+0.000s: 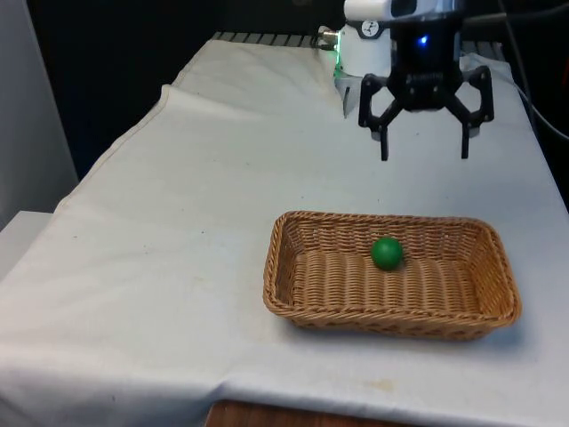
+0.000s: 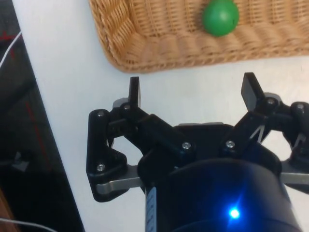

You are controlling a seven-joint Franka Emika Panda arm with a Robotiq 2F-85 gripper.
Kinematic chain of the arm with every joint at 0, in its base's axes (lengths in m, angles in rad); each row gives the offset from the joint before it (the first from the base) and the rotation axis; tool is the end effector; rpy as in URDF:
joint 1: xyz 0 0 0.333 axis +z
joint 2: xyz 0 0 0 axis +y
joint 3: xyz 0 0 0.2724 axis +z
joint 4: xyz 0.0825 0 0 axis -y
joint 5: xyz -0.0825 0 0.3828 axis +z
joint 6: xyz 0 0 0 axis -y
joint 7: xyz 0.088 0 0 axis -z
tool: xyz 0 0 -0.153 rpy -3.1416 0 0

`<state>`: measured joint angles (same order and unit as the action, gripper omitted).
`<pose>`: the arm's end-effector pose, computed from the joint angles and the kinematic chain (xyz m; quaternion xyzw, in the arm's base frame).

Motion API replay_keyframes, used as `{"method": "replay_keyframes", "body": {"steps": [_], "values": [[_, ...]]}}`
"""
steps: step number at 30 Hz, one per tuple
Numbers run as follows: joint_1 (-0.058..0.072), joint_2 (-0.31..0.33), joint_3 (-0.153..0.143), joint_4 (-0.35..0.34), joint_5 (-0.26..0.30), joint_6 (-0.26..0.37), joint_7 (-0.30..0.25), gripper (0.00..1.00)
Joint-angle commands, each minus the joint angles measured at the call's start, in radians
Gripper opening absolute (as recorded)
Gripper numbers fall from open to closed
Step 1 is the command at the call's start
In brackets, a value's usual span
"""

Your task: Pick up the ball and place it into the basket.

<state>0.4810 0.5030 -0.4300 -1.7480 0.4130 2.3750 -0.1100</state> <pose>0.6625 0.0645 0.2416 -0.9939 0.0233 -0.0934 0.0540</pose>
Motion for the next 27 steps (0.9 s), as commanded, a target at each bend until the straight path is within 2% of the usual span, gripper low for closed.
{"method": "replay_keyframes", "body": {"steps": [1, 6, 7, 8, 9, 16, 17, 18, 27], "values": [[0.012, -0.028, -0.009, -0.03, -0.017, 0.006, 0.01, 1.0], [0.016, -0.097, -0.01, -0.096, -0.047, 0.009, 0.012, 1.0], [0.004, -0.07, 0.0, -0.065, -0.029, 0.0, 0.001, 1.0], [0.016, -0.097, -0.01, -0.096, -0.047, 0.009, 0.012, 1.0], [0.017, -0.118, -0.009, -0.116, -0.058, 0.01, 0.013, 1.0], [0.018, -0.199, -0.006, -0.196, -0.108, 0.015, 0.021, 1.0], [0.006, -0.188, 0.003, -0.18, -0.092, 0.002, 0.007, 1.0], [0.017, -0.209, -0.005, -0.207, -0.115, 0.016, 0.023, 1.0], [0.015, -0.301, -0.001, -0.3, -0.191, 0.017, 0.044, 1.0]]}}
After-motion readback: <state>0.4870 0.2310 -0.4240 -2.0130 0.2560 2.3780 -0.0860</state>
